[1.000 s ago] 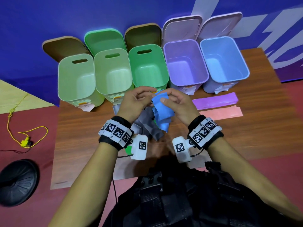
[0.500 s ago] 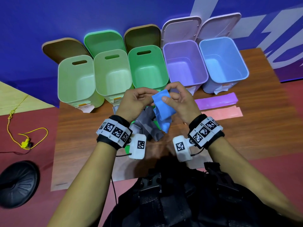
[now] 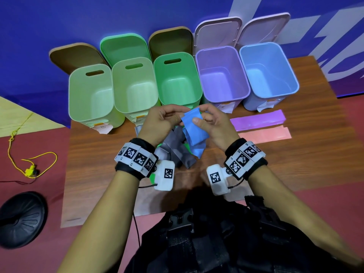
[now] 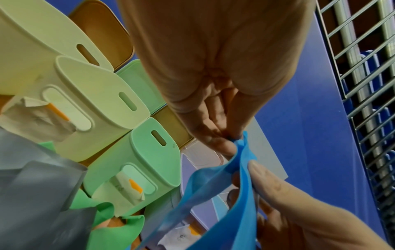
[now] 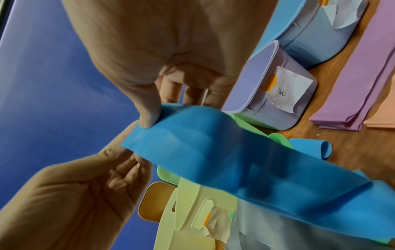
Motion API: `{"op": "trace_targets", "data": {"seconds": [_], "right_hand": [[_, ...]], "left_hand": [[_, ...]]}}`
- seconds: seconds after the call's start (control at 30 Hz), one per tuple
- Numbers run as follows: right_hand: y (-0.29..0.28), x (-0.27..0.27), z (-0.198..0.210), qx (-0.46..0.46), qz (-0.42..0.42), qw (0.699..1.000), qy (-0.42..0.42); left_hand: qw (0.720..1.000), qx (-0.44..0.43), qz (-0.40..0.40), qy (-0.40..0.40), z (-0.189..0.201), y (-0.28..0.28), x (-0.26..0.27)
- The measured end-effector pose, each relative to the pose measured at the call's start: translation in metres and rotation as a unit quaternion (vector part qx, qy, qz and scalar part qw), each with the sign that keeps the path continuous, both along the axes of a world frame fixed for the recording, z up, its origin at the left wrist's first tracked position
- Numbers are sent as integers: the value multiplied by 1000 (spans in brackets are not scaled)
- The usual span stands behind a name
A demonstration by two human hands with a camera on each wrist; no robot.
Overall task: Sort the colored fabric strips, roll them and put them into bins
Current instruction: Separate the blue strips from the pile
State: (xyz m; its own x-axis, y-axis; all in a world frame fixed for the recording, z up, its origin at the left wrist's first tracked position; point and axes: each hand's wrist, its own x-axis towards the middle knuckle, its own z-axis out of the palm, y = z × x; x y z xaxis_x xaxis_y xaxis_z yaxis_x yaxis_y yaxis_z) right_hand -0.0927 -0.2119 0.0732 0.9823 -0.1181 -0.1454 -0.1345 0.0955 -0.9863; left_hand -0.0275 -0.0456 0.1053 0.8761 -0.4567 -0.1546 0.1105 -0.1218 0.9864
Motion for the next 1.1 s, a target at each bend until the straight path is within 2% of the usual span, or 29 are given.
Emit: {"op": "trace_targets", "data": {"seconds": [0.73, 1.1], "right_hand": [[6, 1, -1, -78, -24, 997, -7], [5, 2, 0, -72, -35, 997, -2]], "left_hand": [[1000, 11, 9, -9, 0, 4, -2], [1000, 11, -2, -27, -3, 3, 1]]}}
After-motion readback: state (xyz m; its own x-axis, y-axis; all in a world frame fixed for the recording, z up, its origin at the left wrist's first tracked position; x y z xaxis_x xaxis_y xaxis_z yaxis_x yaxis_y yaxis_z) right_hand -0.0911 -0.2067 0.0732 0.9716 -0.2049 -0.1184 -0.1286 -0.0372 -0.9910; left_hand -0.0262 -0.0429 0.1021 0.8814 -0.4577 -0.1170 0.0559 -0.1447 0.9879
